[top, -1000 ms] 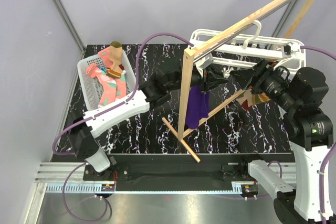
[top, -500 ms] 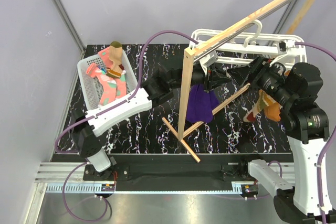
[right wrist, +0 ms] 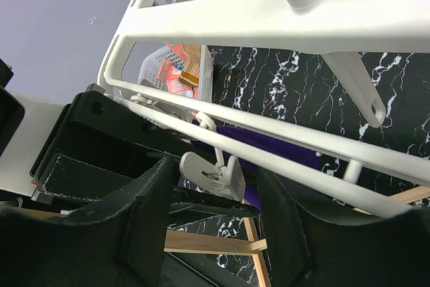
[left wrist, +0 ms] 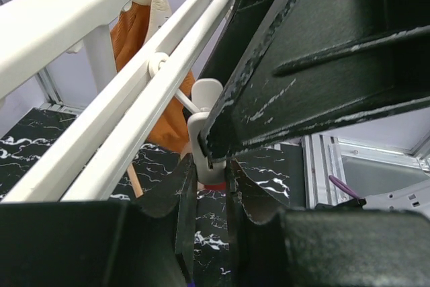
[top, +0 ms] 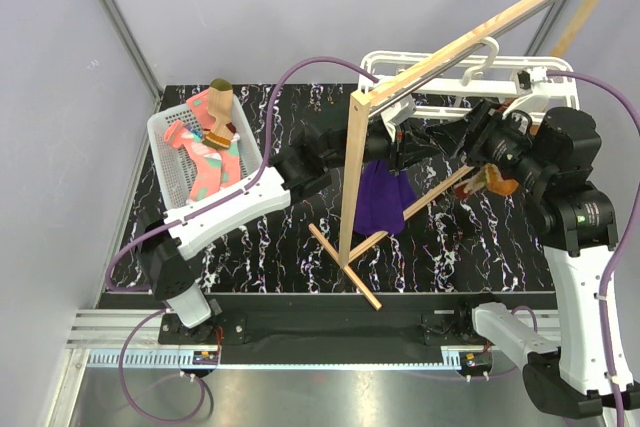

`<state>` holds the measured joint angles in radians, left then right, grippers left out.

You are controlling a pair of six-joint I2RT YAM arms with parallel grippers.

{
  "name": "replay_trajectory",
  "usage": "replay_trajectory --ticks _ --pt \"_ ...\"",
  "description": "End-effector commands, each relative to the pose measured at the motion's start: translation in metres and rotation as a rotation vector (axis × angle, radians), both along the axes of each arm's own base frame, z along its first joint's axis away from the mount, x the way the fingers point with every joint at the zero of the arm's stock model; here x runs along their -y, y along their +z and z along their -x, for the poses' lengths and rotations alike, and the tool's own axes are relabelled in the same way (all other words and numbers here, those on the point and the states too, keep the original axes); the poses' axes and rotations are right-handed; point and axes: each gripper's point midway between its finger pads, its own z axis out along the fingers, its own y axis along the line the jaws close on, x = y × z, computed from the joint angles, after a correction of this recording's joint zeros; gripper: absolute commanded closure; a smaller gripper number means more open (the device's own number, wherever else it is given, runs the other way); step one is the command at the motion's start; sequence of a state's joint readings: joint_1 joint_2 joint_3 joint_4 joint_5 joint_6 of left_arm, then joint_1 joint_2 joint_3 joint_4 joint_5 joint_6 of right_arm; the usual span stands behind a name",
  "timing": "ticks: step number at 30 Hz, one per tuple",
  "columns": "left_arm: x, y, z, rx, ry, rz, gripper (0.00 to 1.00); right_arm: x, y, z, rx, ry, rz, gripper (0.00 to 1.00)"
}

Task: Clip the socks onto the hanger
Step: Open the clamp at the hanger.

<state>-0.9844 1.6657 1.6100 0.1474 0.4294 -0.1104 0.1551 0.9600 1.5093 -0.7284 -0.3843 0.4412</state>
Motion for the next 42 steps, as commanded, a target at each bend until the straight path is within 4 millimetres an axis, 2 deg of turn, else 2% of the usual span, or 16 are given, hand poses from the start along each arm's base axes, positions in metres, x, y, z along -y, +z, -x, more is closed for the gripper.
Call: replay_trajectory --ticks 1,7,8,9,10,12,13,14,16,17,23,27,35,36,41,42 --pt "0.005 0.014 0.02 0.008 -0.073 0.015 1.0 -0.005 0.004 -0.012 0.039 0.001 0.007 0.43" --pt "0.004 0.012 0.021 0.008 -0.073 0.008 1.0 -0.006 0.001 -0.015 0.028 -0.01 0.012 0.59" --pt "0.003 0.013 0.021 0.01 -0.071 0.011 1.0 -0.007 0.0 -0.015 0.023 -0.005 0.012 0.65" --pt "0.003 0.013 0.022 0.01 -0.071 0.012 1.0 -0.007 -0.003 -0.016 0.015 -0.005 0.015 0.88" --pt "0.001 0.011 0.021 0.006 -0.064 0.009 0.86 -0.007 -0.003 -0.016 0.011 -0.003 0.017 0.98" --pt "-0.004 0.012 0.015 0.0 -0.015 0.03 0.65 -0.005 -0.005 -0.016 0.011 -0.015 0.028 1.0" --pt "-0.012 0.018 0.015 0.009 0.003 0.049 0.6 -0.002 -0.005 -0.015 0.013 -0.028 0.032 1.0" --pt "-0.017 0.008 0.006 -0.007 0.044 0.051 0.49 0.0 -0.006 -0.015 0.013 -0.041 0.038 1.0" --pt "-0.03 0.013 -0.001 -0.027 0.09 0.075 0.41 0.005 -0.008 -0.016 0.011 -0.068 0.048 1.0" --pt "-0.037 0.004 -0.013 -0.064 0.13 0.071 0.36 0.006 -0.009 -0.017 0.008 -0.073 0.053 1.0" --pt "-0.073 0.002 -0.035 -0.137 0.198 0.136 0.34 0.007 -0.018 -0.021 0.0 -0.084 0.06 1.0" --pt "-0.097 -0.006 -0.049 -0.201 0.286 0.138 0.41 0.009 -0.024 -0.021 -0.006 -0.093 0.073 1.0" --pt "-0.14 -0.04 -0.061 -0.306 0.414 0.078 0.48 0.014 -0.029 -0.018 0.014 -0.103 0.108 1.0" --pt "-0.148 -0.037 -0.059 -0.305 0.432 0.082 0.48 0.014 -0.031 -0.018 0.014 -0.1 0.113 1.0" --pt "-0.202 -0.065 -0.067 -0.363 0.612 0.054 0.5 0.009 -0.035 -0.016 0.017 -0.068 0.115 1.0" --pt "-0.215 -0.059 -0.065 -0.359 0.647 0.067 0.5 0.008 -0.039 -0.017 0.006 -0.063 0.117 1.0"
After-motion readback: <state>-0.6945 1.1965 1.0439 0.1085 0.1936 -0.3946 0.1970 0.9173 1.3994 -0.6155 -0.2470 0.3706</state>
